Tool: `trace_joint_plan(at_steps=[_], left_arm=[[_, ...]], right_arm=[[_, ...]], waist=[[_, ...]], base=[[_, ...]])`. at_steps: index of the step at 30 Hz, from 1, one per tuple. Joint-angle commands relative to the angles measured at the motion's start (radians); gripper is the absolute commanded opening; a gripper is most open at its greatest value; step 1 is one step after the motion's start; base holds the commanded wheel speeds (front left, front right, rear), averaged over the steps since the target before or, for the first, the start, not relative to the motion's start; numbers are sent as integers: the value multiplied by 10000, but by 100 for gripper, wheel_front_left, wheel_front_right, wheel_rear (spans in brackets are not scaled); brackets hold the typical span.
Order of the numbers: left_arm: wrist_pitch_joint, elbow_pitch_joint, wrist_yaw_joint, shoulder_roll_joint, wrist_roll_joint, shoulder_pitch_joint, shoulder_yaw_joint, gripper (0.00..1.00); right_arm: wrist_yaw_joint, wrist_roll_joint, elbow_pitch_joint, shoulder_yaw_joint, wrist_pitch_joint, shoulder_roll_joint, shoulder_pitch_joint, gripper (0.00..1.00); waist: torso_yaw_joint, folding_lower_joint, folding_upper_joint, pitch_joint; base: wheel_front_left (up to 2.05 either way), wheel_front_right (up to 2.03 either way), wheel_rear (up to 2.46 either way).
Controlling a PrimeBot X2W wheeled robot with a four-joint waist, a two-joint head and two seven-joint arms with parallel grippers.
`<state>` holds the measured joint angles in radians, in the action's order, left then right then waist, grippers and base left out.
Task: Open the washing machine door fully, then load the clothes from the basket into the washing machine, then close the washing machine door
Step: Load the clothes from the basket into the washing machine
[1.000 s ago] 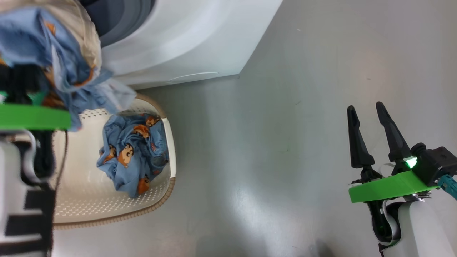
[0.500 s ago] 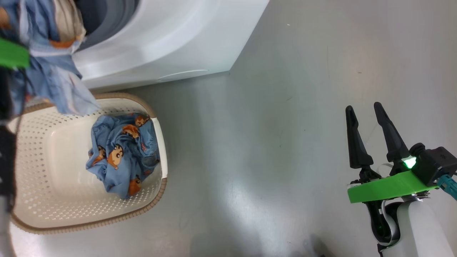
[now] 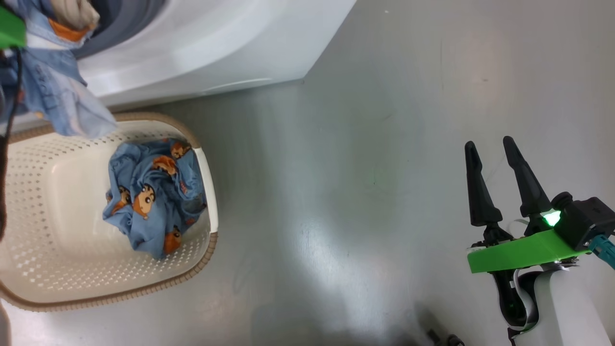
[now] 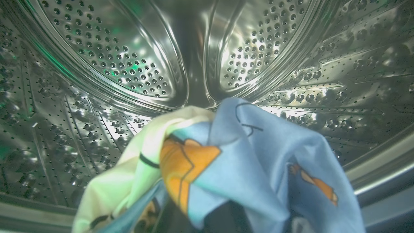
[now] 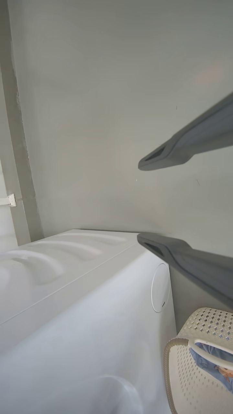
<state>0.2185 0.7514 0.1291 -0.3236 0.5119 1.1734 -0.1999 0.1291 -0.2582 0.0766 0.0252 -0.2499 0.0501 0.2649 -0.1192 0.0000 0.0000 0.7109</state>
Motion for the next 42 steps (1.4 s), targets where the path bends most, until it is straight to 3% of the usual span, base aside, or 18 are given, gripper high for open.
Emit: trace_joint_plan(at_steps=[1,13,22,31,42], left_arm=[[-31,-105,15,-532,67,250,123,0],[113,1054,15,-863,642,2053,-244,0],[375,1660,-22,-1208,289,2883,-498,0],[430,-1874,-395,-1183,-1483,2216,1059,0],[431,-3677,-99,-564,-2796,1325,2455,0]], right_arm=[[16,-91,-233,-233,-119,1,-194,100],[16,-235,-170,-533,-119,1,-184,100],[16,-324,-187,-652,-119,1,-286,100],[16,-463,-183,-787,-119,1,-84,100],[16,-478,-105,-812,-119,1,57,100]], waist=[[5,0,0,121],[-339,0,0,601],[-569,0,0,754],[-670,0,0,997],[-658,0,0,1081]], base=[[0,0,0],[0,0,0],[0,0,0],[0,0,0],[0,0,0]])
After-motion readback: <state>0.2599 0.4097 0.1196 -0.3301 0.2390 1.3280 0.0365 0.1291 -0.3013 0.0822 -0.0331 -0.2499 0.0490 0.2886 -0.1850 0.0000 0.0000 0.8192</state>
